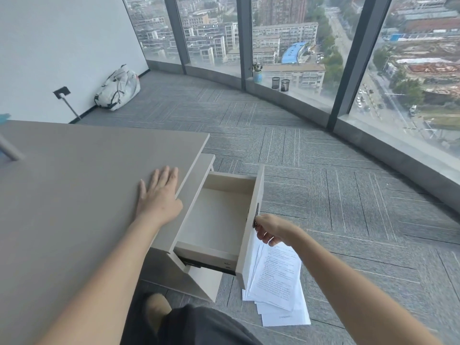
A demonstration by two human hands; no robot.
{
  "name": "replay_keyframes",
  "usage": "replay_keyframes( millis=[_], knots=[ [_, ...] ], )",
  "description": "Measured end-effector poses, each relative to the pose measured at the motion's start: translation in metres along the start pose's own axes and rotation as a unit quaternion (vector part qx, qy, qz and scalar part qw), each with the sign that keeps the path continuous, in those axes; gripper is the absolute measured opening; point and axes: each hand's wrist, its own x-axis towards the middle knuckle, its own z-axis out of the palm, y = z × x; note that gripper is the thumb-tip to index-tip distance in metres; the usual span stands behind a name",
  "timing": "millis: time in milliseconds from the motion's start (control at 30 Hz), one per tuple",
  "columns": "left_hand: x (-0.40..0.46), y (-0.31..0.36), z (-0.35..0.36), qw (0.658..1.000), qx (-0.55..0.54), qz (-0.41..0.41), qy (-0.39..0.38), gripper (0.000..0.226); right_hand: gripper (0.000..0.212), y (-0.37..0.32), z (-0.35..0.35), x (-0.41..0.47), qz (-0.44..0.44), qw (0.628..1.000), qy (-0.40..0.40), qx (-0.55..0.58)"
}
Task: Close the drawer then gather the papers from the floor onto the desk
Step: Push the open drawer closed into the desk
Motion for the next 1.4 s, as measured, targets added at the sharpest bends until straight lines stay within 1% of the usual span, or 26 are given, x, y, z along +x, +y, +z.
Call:
replay_keyframes(
  millis=[200, 333, 500, 733, 1167, 1300, 1400],
  knots=[
    [-0.001, 0.0, 0.0, 1.0, -0.004, 0.001, 0.0, 0.085, 0.023, -0.021, 0.025, 0.016, -0.011, 1.0, -0.007, 0.01],
    [-0.001, 0.001, -0.001, 1.0, -0.001, 0.0, -0.002, 0.085, 0.02, -0.035, 0.041, 0.027, -0.007, 0.999, -0.02, 0.033],
    [-0.003, 0.002, -0.002, 1.0, -0.003, -0.001, -0.004, 0.085, 0.027, -0.045, 0.056, 0.04, -0.004, 0.996, -0.045, 0.082],
    [-0.004, 0.002, -0.002, 1.0, -0.001, 0.003, -0.002, 0.084, 0.031, -0.059, 0.073, 0.056, 0.002, 0.993, -0.067, 0.102],
    [-0.004, 0.002, -0.002, 1.0, -0.005, 0.004, 0.003, 0.084, 0.025, -0.08, 0.097, 0.066, 0.006, 0.99, -0.074, 0.118],
    [-0.004, 0.002, -0.002, 1.0, -0.006, 0.004, 0.005, 0.084, 0.026, -0.086, 0.105, 0.07, 0.001, 0.99, -0.071, 0.119],
    [-0.003, 0.002, -0.002, 1.0, -0.006, 0.004, 0.007, 0.084, 0.029, -0.088, 0.112, 0.073, 0.004, 0.988, -0.069, 0.141]
  ],
)
